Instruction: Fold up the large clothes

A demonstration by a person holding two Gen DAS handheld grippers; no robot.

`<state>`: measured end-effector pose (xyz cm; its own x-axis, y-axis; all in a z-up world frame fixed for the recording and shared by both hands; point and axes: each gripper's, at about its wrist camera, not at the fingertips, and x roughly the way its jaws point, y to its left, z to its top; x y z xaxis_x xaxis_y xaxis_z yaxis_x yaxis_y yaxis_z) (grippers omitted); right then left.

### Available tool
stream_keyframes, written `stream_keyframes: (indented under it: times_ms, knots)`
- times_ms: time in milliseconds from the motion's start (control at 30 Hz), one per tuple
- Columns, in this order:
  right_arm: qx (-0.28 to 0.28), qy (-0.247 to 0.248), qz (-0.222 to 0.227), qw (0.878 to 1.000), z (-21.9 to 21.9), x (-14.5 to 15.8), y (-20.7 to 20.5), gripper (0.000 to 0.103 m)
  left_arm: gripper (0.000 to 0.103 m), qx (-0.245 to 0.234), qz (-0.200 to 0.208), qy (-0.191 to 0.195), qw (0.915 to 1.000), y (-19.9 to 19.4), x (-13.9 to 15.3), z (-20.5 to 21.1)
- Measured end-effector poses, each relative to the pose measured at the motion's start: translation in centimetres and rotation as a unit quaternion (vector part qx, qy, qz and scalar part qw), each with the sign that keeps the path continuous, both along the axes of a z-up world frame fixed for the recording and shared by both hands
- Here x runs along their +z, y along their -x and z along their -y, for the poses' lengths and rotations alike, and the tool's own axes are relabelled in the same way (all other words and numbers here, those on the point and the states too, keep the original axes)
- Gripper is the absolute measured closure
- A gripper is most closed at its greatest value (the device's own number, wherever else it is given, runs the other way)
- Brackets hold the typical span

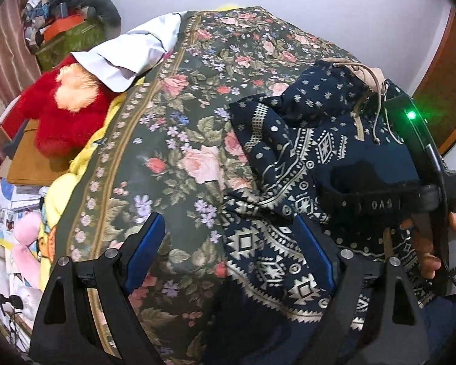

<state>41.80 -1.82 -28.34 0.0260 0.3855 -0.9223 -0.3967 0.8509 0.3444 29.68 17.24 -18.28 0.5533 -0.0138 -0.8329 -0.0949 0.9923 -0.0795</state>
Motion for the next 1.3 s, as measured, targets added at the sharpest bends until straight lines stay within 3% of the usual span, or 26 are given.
stream_keyframes:
  times_ms: [233, 333, 567, 667, 833, 900, 1133, 1300]
  knots:
    - [0.082, 0.018, 0.004, 0.996, 0.7, 3.1, 2.4, 0.087, 0.016, -0.019, 0.016, -0.008, 0.9997, -0.5, 1.3, 2.2]
    - [0.086, 0.012, 0.02, 0.996, 2.4, 5.1, 3.4, 0.087, 0.016, -0.025, 0.018, -0.007, 0.9995, -0.8, 1.9, 3.1]
    - [0.055, -0.029, 0.044, 0.997, 6.3, 8.0, 3.5, 0.087, 0.016, -0.066, 0.007, 0.031, 0.9974, -1.2, 1.9, 6.2]
    - [0.012, -0.065, 0.019, 0.998, 7.4, 7.8, 2.2, 0.087, 0.016, -0.101, -0.01, 0.056, 0.9933, -1.2, 1.0, 8.4]
    - [-0.027, -0.112, -0.013, 0.993, 7.6, 7.9, 0.6, 0.087, 0.016, -0.128, -0.027, 0.055, 0.9899, -1.4, -0.4, 11.6]
    - [-0.024, -0.111, -0.005, 0.993, 6.9, 8.1, 0.7, 0.087, 0.016, -0.124, -0.03, 0.066, 0.9897, -2.0, -0.7, 12.2]
    - [-0.002, -0.113, 0.019, 0.993, 5.8, 9.8, 1.7, 0.087, 0.016, -0.053, -0.06, 0.046, 0.9957, -4.9, -3.7, 11.7]
    - [-0.001, -0.131, 0.053, 0.99, 7.5, 13.1, 2.5, 0.087, 0.016, -0.007, -0.096, 0.038, 0.9946, -5.5, -6.7, 9.9]
